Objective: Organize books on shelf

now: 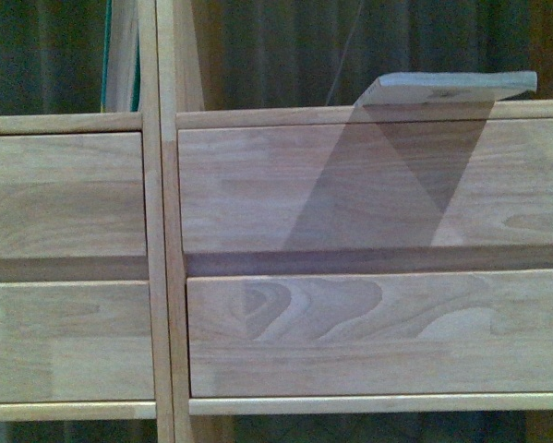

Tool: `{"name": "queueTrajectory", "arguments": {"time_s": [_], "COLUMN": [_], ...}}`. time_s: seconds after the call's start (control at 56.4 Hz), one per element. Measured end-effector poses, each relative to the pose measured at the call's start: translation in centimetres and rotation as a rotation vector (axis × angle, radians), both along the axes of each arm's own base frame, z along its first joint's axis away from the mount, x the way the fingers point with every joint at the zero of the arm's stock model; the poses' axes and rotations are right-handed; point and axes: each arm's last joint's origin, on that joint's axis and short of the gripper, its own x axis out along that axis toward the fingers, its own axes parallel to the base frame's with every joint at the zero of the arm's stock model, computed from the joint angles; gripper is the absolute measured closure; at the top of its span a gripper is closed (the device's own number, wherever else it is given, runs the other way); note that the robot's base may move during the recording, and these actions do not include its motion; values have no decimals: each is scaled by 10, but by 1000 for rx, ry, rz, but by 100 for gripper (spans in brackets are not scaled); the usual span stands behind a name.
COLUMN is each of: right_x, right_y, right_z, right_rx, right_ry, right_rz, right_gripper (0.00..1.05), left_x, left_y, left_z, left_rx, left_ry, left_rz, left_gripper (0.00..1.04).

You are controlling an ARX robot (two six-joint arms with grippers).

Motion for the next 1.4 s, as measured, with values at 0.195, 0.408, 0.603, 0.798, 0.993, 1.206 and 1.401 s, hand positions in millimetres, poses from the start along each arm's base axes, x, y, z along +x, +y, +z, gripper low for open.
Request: {"name": "queueTrajectory", "arguments": {"time_s": [0.195,0.408,0.603,0.798,0.993,1.206,1.401], "right_x": [0,0,0,5,38,107,162], "right_y": [0,0,0,3,17,46,52], "right_z": [0,0,0,6,76,93,74], "right_rx": [0,0,0,117,284,449,625], "right_ry": [0,0,0,165,47,100,204], "right_rz": [1,1,0,315,429,441,352], "right_gripper": [7,7,7,7,7,7,7], "left_x": [0,0,0,0,0,0,0], "left_y": [0,0,0,0,0,0,0], "left_z": [0,0,0,0,0,0,0], "left_rx": [0,0,0,0,0,0,0], "left_ry": [0,0,0,0,0,0,0], "left_rz": [0,0,-1,0,0,0,0], "left_gripper": [7,7,7,7,7,7,7]}}
